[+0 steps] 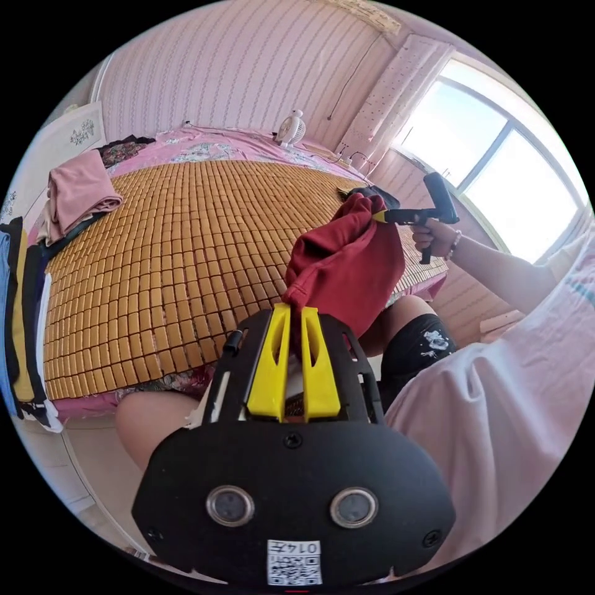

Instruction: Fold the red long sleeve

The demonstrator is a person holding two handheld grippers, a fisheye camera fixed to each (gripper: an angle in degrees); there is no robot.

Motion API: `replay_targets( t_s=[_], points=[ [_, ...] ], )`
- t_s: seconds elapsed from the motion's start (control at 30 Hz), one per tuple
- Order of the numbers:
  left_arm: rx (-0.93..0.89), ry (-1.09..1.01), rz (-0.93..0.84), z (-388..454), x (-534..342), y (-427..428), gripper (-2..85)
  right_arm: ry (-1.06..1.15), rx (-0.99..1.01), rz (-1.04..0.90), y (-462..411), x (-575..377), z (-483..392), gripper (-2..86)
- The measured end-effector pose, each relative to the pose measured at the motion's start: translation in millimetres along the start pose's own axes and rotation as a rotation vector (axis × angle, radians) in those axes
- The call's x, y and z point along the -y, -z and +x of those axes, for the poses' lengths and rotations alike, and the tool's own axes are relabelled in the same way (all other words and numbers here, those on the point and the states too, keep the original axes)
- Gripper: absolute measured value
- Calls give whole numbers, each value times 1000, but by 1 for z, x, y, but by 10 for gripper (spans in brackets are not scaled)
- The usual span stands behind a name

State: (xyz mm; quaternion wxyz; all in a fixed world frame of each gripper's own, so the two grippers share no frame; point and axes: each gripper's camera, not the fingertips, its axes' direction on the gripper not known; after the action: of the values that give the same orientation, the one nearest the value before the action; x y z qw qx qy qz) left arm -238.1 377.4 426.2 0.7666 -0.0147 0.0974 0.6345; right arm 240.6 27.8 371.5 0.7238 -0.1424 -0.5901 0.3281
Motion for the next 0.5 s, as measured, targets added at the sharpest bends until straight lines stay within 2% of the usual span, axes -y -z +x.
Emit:
replay_targets(
  t_s=[0.1, 0.27, 0.5],
  points=[
    [27, -26, 67, 15, -8, 26, 5, 68, 19, 9, 9, 9, -13, 65],
    [69, 43, 222, 1, -17, 66, -3, 250, 73, 10, 10, 67, -37, 64],
    [232, 92, 437, -45, -3, 115, -4, 740, 93, -123, -24, 263, -131, 63]
  ],
)
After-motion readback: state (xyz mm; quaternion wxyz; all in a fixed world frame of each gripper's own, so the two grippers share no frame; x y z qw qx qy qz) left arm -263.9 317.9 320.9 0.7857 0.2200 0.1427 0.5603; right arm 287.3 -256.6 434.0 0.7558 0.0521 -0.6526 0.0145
